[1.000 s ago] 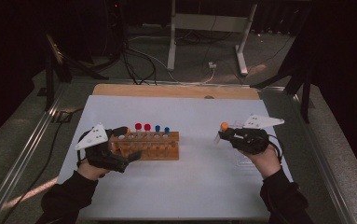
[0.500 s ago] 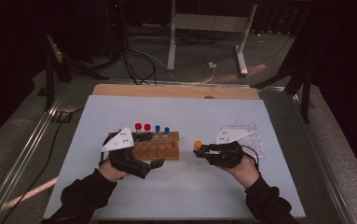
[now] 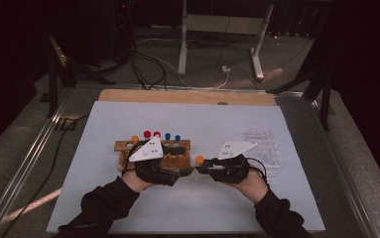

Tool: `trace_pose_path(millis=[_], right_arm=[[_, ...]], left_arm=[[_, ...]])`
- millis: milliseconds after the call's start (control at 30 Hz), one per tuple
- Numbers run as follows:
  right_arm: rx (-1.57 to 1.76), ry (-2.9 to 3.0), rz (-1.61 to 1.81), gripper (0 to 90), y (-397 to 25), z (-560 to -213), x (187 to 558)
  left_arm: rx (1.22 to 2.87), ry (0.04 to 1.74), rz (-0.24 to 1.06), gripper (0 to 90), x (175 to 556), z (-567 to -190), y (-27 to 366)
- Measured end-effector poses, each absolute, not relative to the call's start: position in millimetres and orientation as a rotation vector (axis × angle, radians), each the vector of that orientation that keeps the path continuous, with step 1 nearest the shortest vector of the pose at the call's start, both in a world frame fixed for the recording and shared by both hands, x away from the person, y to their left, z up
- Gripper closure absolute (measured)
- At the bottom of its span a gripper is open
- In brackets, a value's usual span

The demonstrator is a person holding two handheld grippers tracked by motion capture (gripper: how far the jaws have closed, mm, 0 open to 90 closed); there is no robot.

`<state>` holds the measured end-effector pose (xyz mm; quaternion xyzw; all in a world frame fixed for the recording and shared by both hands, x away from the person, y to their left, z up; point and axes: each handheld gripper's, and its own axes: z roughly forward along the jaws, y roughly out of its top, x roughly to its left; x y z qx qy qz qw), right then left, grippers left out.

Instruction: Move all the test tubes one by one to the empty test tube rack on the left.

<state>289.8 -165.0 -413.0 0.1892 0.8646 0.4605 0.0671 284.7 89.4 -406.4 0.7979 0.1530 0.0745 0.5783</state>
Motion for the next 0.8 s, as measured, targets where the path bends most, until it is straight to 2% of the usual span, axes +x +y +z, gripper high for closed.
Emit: trace_pose_path(millis=[200, 433, 500, 800], right_arm=[[0.560, 2.616, 1.382, 74.6, -161.5, -413.7, 288.7], [0.557, 2.619, 1.385, 74.6, -160.0, -413.6, 288.4], [0.555, 2.615, 1.386, 74.6, -159.9, -413.3, 288.1], [0.548, 2.568, 1.401, 72.0, -161.9, -412.4, 284.4]], left_arm=[[1.891, 0.335, 0.193, 53.9, 286.2, -409.0, 76.0], [1.906, 0.319, 0.223, 63.4, 286.4, -410.5, 68.9], [1.904, 0.316, 0.225, 69.0, 286.4, -410.5, 68.4], [1.901, 0.311, 0.243, 71.6, 285.2, -403.2, 74.5]])
